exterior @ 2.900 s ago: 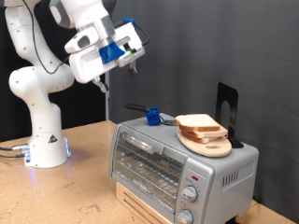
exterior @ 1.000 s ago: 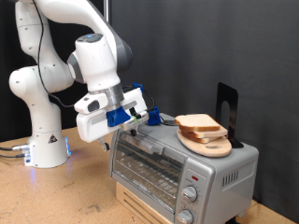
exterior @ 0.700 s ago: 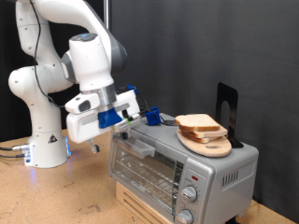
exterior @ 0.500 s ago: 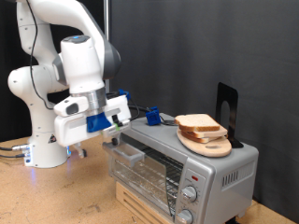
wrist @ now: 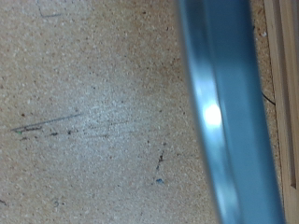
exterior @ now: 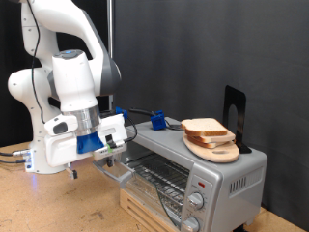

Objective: Make a piece of toast with the oven

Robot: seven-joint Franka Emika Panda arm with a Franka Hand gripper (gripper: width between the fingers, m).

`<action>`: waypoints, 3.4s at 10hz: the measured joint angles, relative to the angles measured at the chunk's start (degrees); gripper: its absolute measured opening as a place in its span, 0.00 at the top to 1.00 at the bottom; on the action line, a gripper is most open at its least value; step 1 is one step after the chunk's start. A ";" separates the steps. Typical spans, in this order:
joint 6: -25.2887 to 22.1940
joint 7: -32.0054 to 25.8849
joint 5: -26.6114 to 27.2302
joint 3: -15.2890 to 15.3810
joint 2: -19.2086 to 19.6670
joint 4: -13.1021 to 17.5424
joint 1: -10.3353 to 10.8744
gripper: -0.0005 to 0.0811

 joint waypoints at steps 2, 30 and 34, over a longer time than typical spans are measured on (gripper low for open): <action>1.03 -2.60 2.12 -0.07 0.48 0.40 0.00 0.01; 7.31 6.78 -5.65 -1.34 7.63 1.02 -2.86 0.01; 12.84 8.18 -5.21 -2.18 14.00 2.20 -3.14 0.01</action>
